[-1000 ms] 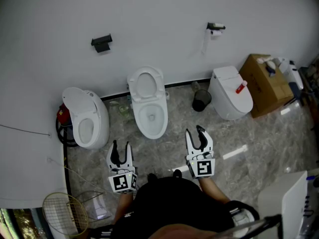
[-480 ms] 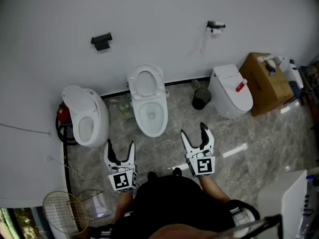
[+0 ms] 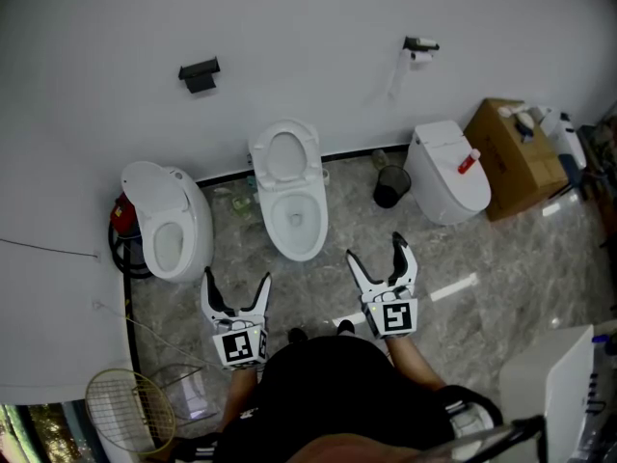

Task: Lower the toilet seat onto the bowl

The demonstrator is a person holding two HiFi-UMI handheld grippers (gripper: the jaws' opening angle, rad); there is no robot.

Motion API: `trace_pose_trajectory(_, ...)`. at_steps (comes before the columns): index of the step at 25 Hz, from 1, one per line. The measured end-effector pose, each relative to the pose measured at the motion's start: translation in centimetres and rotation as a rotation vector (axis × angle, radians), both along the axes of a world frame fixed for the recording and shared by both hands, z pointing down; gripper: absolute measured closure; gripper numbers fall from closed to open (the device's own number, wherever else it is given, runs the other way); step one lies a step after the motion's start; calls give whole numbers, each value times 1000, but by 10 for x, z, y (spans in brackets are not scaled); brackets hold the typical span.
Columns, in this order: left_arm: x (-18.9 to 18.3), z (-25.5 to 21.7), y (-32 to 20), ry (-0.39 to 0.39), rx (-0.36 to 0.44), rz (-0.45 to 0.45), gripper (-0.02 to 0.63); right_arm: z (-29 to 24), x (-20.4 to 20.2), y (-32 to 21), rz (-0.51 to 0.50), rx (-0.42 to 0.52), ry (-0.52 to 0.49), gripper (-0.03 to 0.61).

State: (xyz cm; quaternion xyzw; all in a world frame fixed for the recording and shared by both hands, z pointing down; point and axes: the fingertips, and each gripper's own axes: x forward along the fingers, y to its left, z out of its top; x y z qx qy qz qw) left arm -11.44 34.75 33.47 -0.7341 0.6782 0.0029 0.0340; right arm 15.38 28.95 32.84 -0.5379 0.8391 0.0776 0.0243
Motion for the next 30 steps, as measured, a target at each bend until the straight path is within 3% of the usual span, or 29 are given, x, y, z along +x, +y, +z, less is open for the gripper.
trace_pose_trajectory(16,-45,17,-21,20,-33,65,98,11,-30,-1,63,-19,38,166)
trace_pose_trajectory(22,-44,22,-73,30,-49,75,98,16,-34,-56,56,-26,26,166)
trace_pose_trajectory(30,-32,12,-179,6,-47,57,98,6,-31,-169,15,0,18,166)
